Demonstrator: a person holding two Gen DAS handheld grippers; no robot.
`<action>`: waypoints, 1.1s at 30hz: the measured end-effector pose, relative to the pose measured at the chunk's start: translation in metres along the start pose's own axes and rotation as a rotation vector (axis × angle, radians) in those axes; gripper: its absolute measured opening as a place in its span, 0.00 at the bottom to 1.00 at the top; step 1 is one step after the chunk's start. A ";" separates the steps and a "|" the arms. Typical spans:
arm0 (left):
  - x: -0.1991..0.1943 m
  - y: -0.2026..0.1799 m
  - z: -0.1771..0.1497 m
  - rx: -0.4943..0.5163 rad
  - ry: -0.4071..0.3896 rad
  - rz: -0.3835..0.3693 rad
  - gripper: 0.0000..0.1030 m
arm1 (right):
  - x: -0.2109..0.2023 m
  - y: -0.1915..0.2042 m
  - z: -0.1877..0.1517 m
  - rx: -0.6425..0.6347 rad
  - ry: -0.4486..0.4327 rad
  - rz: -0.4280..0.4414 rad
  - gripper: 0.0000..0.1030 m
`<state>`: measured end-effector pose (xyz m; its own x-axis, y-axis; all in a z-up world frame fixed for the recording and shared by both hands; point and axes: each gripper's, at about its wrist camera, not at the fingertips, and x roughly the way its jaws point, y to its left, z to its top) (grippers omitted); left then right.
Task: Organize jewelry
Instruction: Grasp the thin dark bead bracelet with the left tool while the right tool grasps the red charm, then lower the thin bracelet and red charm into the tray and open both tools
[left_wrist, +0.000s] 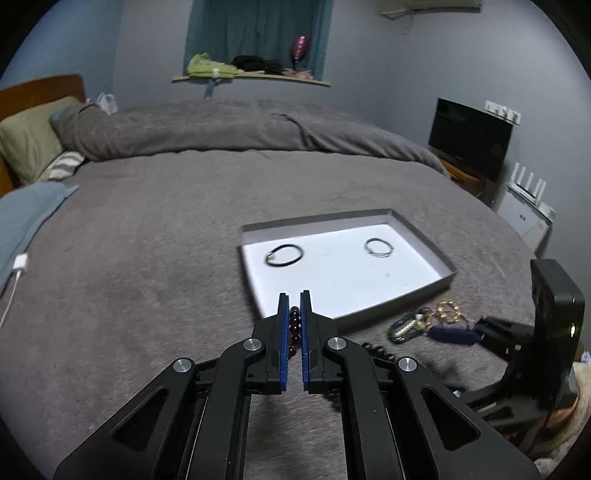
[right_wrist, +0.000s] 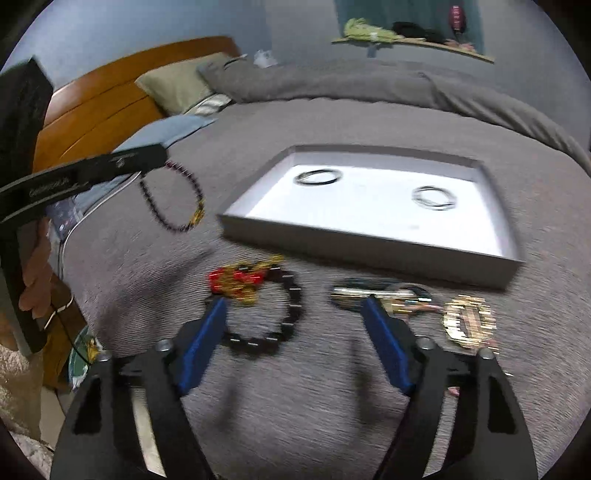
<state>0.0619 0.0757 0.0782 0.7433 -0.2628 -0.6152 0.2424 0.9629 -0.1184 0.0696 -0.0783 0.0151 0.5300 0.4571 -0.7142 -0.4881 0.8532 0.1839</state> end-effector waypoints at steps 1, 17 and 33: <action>0.001 0.006 -0.002 -0.015 0.005 -0.001 0.06 | 0.004 0.006 0.000 -0.009 0.009 0.005 0.57; 0.012 0.033 -0.020 -0.046 0.029 -0.040 0.06 | 0.047 0.041 0.008 -0.125 0.087 -0.050 0.21; -0.010 0.030 0.001 -0.011 -0.031 -0.028 0.06 | -0.013 0.020 0.041 -0.032 -0.053 0.032 0.04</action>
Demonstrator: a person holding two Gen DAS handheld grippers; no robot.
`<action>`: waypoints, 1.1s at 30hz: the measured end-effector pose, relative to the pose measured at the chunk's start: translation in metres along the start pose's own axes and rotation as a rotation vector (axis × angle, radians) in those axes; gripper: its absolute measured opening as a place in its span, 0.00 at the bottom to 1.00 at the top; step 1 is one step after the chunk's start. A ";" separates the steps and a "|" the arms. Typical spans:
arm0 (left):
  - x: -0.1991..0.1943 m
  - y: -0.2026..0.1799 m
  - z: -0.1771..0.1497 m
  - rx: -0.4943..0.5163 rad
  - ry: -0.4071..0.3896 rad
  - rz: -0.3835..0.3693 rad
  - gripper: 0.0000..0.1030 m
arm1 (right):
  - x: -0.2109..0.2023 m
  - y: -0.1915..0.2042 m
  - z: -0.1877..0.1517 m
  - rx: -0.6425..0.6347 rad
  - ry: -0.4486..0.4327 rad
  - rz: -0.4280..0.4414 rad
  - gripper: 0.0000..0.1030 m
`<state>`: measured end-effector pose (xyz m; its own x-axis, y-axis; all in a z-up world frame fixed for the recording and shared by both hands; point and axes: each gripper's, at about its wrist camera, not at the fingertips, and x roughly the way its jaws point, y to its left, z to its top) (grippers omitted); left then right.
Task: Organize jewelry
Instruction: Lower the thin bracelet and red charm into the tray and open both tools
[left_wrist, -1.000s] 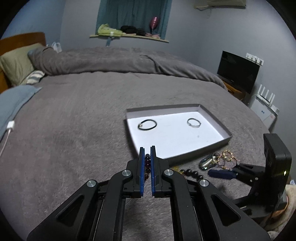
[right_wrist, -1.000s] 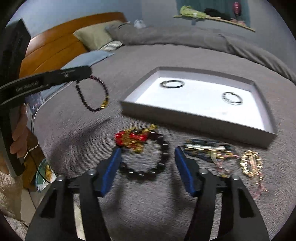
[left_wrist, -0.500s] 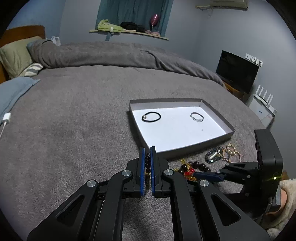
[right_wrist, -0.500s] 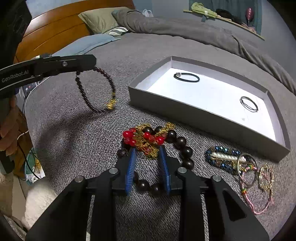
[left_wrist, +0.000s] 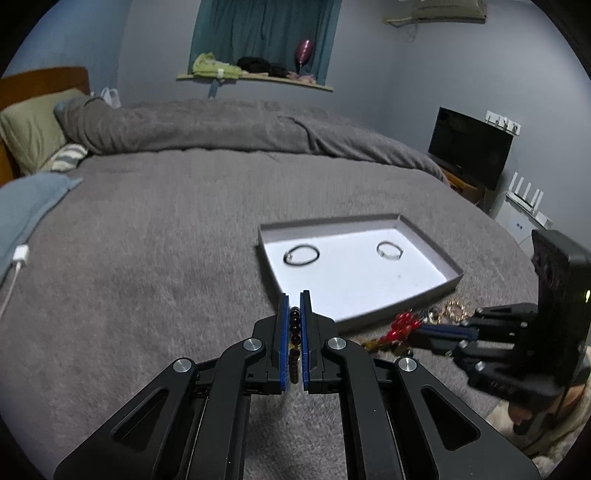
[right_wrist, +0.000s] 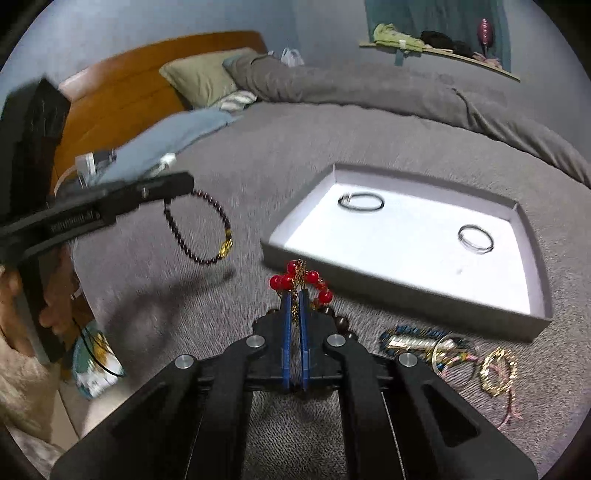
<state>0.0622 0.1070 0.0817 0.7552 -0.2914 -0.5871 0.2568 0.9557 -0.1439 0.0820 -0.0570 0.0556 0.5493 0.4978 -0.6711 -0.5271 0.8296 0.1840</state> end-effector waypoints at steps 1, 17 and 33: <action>-0.001 -0.001 0.004 0.002 -0.007 -0.001 0.06 | -0.007 -0.005 0.007 0.018 -0.021 0.009 0.04; 0.033 -0.054 0.069 0.072 -0.082 -0.103 0.06 | -0.067 -0.119 0.053 0.201 -0.190 -0.175 0.04; 0.124 -0.022 0.015 -0.094 0.131 -0.089 0.06 | -0.002 -0.157 0.007 0.262 -0.004 -0.240 0.04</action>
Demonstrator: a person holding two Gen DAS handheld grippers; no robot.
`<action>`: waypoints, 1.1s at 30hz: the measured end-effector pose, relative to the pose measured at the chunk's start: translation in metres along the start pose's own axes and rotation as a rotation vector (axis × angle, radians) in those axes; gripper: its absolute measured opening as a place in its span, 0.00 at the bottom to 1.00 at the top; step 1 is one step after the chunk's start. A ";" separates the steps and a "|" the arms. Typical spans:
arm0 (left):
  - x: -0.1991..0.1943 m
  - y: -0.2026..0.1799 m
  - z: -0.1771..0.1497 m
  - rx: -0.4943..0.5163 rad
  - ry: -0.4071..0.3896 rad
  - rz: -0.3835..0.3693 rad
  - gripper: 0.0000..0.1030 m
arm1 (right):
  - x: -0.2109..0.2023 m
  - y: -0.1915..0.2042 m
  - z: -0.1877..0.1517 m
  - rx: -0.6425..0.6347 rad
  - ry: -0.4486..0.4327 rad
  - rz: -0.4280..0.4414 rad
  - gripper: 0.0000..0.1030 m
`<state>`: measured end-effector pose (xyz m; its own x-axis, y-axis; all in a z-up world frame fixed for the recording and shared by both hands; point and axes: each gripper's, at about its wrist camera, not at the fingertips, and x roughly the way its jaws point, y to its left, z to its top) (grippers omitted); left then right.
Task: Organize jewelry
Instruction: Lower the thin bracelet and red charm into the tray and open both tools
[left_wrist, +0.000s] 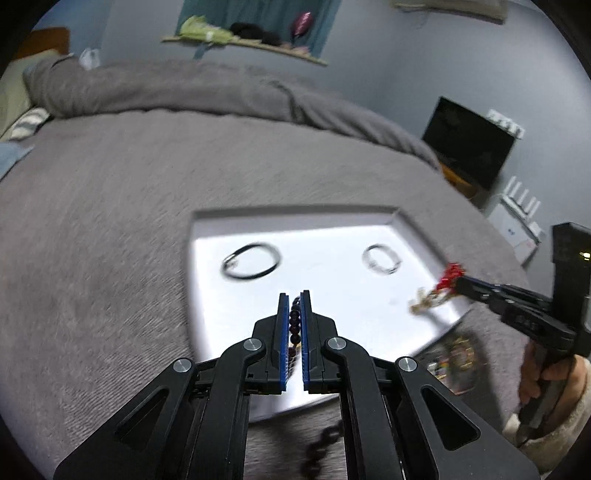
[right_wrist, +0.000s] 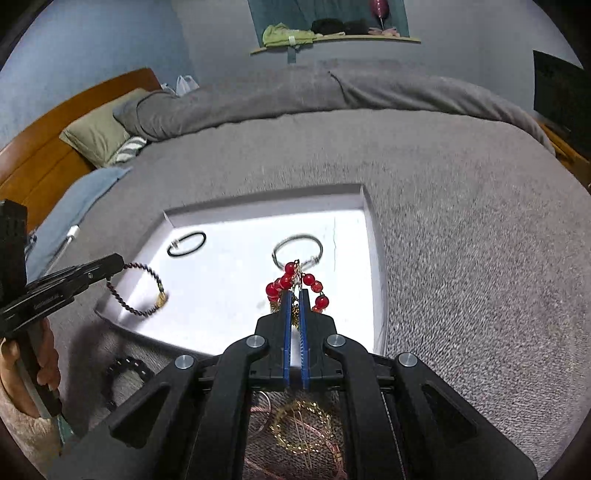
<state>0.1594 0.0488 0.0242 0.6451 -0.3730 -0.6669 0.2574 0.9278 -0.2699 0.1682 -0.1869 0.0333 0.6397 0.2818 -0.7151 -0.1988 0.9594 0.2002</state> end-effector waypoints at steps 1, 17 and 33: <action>0.000 0.004 -0.001 -0.006 0.005 0.006 0.06 | 0.001 0.000 -0.002 0.000 0.005 -0.001 0.04; 0.015 0.009 -0.018 0.045 0.071 0.092 0.06 | 0.009 -0.006 -0.009 0.013 0.043 -0.016 0.04; 0.009 0.008 -0.016 0.053 0.063 0.111 0.22 | 0.004 -0.006 -0.008 0.031 0.031 -0.015 0.04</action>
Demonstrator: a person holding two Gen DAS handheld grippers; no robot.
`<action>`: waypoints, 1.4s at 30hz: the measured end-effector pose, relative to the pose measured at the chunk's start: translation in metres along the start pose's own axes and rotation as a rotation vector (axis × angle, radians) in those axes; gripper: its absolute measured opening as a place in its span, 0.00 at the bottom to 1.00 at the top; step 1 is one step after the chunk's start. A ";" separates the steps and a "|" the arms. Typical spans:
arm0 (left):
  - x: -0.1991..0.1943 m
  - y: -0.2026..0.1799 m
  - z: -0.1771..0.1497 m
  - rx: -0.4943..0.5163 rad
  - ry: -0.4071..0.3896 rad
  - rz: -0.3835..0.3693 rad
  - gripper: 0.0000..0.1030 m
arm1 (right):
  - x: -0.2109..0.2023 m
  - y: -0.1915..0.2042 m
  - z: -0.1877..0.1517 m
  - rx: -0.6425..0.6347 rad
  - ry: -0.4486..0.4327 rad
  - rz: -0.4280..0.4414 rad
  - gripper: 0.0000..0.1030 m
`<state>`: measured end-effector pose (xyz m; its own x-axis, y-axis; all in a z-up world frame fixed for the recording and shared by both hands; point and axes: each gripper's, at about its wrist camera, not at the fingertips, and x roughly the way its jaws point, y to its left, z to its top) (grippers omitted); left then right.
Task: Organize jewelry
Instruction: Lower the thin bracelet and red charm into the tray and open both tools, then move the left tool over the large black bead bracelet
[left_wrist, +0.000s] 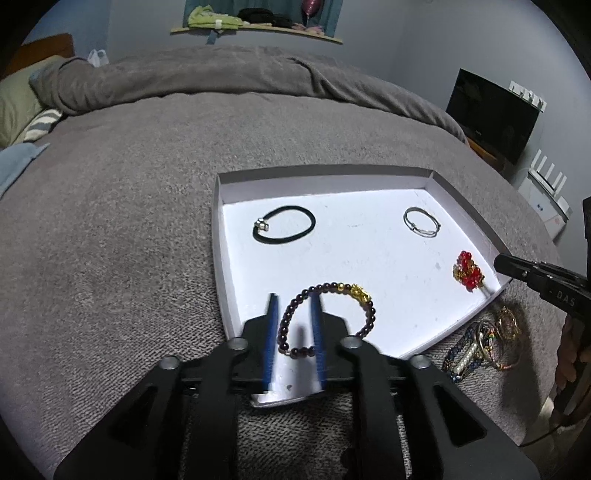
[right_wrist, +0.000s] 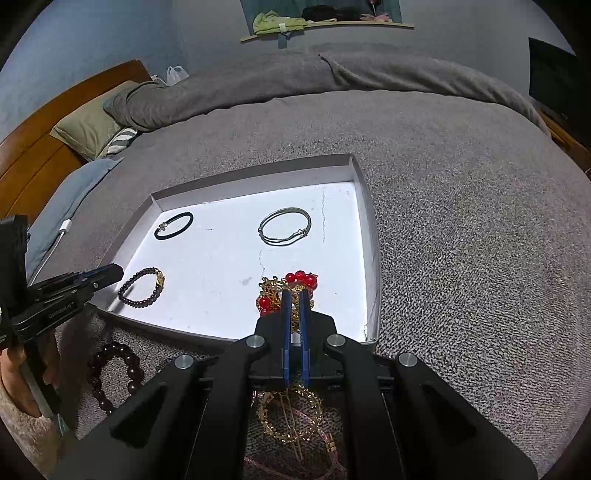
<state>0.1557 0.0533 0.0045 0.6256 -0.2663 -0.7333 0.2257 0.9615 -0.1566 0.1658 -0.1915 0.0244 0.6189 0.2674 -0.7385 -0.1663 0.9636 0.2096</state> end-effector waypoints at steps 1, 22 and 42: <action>-0.002 0.000 0.000 0.000 -0.003 0.000 0.22 | -0.001 0.000 0.000 0.000 -0.005 0.001 0.04; -0.043 -0.017 -0.001 0.038 -0.056 0.069 0.70 | -0.044 -0.010 -0.006 0.044 -0.072 0.002 0.59; -0.080 -0.043 -0.053 0.154 -0.070 0.141 0.87 | -0.077 -0.031 -0.050 0.022 -0.116 -0.083 0.95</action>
<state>0.0560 0.0365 0.0345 0.7082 -0.1396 -0.6921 0.2405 0.9693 0.0506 0.0855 -0.2420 0.0427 0.7146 0.1832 -0.6751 -0.0952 0.9816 0.1657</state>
